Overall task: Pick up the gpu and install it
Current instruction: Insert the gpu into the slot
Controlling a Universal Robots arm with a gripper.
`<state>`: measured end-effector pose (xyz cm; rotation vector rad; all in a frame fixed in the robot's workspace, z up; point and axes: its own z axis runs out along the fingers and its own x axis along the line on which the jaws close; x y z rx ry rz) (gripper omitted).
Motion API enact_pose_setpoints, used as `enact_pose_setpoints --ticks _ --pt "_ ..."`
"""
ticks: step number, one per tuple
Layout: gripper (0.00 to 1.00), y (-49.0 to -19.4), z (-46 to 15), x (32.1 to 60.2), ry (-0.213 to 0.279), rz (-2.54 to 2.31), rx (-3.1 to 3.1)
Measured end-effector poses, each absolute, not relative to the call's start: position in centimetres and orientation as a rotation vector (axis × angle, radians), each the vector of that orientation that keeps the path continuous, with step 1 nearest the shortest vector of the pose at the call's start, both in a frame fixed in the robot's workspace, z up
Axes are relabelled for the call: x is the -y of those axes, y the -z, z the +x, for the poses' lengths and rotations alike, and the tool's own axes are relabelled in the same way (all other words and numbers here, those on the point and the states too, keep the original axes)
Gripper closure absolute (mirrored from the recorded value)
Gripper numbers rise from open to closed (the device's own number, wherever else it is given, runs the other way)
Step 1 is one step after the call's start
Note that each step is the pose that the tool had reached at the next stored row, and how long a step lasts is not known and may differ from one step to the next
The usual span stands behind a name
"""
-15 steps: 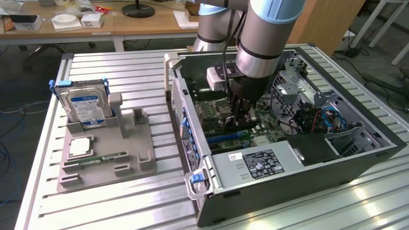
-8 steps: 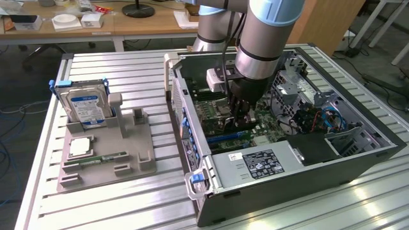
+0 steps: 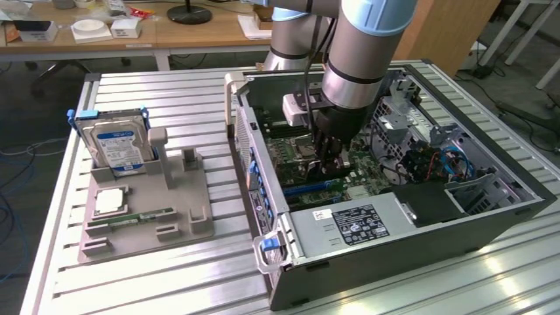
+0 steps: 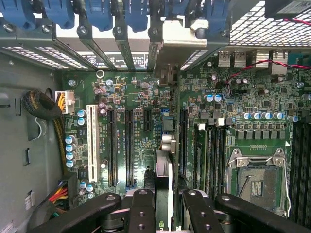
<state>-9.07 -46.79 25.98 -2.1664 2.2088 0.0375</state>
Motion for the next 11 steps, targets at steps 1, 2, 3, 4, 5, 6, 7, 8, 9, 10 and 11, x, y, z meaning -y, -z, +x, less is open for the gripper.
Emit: enact_pose_setpoints --ticks 1,2,3,4,5,6,7,8,9,10,11 --pt "0.74 -25.98 -9.07 46.79 -0.037 -2.166 -2.209" --pt "0.74 -25.98 -9.07 46.79 -0.038 -2.166 -2.209" --pt "0.74 -25.97 -9.07 46.85 -0.038 -2.166 -2.209" --pt "0.74 -25.97 -9.07 46.95 -0.038 -2.166 -2.209" --pt "0.74 -25.98 -9.07 47.04 -0.038 -2.166 -2.209" --pt "0.74 -25.98 -9.07 47.10 -0.038 -2.166 -2.209" --pt "0.74 -25.98 -9.08 47.12 -0.038 -2.166 -2.209" --pt "0.74 -25.98 -9.08 47.12 -0.037 -2.166 -2.209" --pt "0.74 -25.98 -9.07 47.12 -0.038 -2.166 -2.209" --pt "0.74 -25.98 -9.07 47.12 -0.037 -2.166 -2.209" --pt "0.74 -25.98 -9.12 47.12 -0.038 -2.166 -2.209"
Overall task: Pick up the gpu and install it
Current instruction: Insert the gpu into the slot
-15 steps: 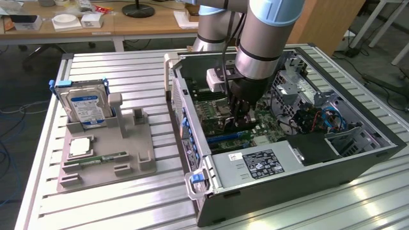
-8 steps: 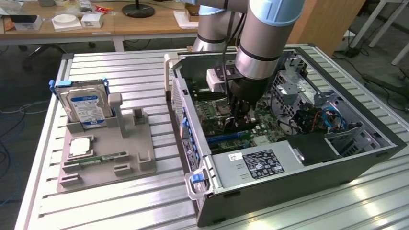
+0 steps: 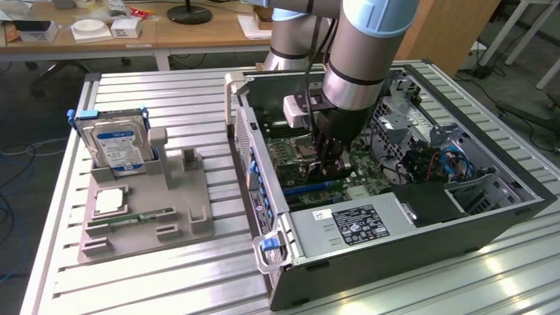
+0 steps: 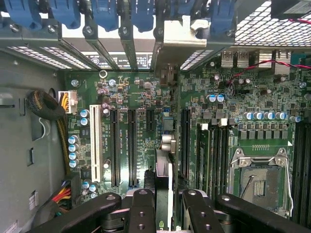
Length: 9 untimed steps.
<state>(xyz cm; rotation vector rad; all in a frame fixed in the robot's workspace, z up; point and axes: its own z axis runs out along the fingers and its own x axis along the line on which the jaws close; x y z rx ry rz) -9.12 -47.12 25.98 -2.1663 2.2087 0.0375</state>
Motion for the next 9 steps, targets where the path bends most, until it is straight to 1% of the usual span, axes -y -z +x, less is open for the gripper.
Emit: enact_pose_setpoints --ticks 9 --pt "0.74 -25.75 -9.74 47.12 -0.037 -2.166 -2.209"
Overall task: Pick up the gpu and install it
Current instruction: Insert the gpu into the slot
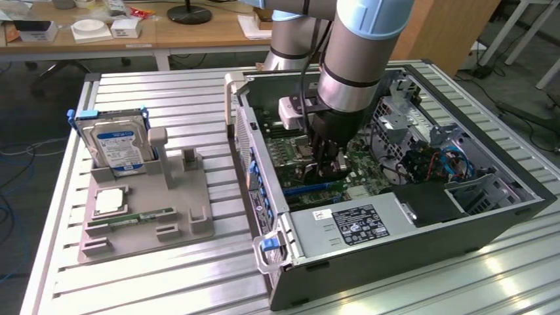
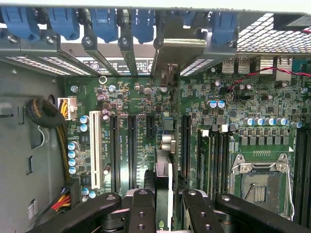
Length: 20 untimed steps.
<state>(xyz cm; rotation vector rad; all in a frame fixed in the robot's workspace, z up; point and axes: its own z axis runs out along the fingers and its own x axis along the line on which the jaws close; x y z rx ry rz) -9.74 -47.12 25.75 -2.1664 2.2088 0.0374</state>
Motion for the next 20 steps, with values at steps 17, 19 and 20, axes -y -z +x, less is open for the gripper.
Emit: enact_pose_setpoints --ticks 17,19,20 --pt "0.74 -25.54 -9.74 47.12 -0.038 -2.166 -2.209" --pt "0.74 -25.52 -9.72 47.12 -0.038 -2.166 -2.209" --pt "0.74 -25.52 -9.71 47.12 -0.038 -2.166 -2.209"
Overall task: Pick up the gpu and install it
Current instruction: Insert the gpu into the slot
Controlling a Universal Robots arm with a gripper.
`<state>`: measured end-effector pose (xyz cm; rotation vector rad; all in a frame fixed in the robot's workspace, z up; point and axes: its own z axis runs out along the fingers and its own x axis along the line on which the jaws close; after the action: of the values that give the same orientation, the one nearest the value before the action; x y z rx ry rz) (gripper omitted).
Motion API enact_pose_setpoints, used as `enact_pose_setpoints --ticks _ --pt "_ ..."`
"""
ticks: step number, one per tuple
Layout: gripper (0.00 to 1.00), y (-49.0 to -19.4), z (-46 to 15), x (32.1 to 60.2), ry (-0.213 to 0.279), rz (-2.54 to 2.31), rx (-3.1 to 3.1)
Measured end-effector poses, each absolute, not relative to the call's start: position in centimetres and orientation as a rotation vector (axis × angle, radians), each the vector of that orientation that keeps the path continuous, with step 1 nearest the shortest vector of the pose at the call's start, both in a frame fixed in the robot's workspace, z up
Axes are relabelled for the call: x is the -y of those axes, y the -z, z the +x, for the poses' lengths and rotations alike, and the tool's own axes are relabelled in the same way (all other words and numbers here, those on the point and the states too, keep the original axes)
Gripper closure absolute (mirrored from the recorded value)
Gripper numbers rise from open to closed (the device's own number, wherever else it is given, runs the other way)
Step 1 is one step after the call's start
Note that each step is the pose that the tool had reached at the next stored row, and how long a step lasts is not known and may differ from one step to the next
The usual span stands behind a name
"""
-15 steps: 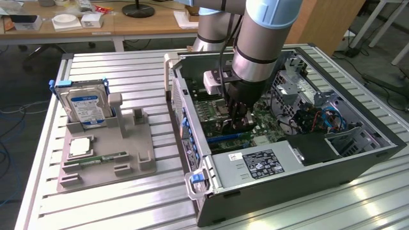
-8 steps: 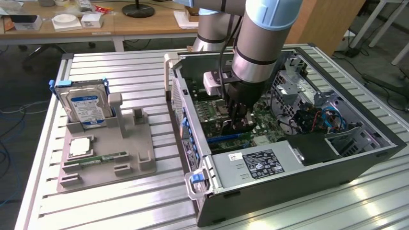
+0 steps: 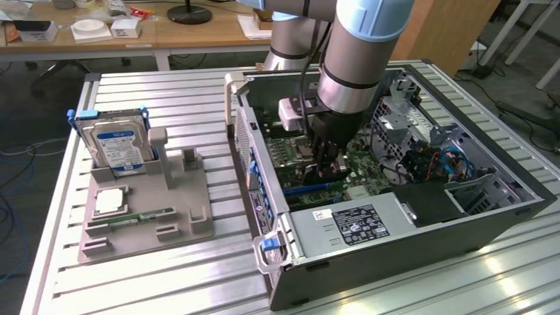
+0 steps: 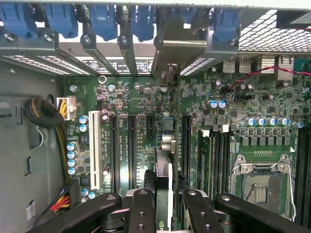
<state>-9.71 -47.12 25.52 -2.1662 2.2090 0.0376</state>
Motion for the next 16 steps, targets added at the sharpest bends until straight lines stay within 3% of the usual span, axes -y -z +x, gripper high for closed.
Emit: enact_pose_setpoints --ticks 16 --pt "0.74 -25.30 -9.33 47.11 -0.040 -2.167 -2.210"
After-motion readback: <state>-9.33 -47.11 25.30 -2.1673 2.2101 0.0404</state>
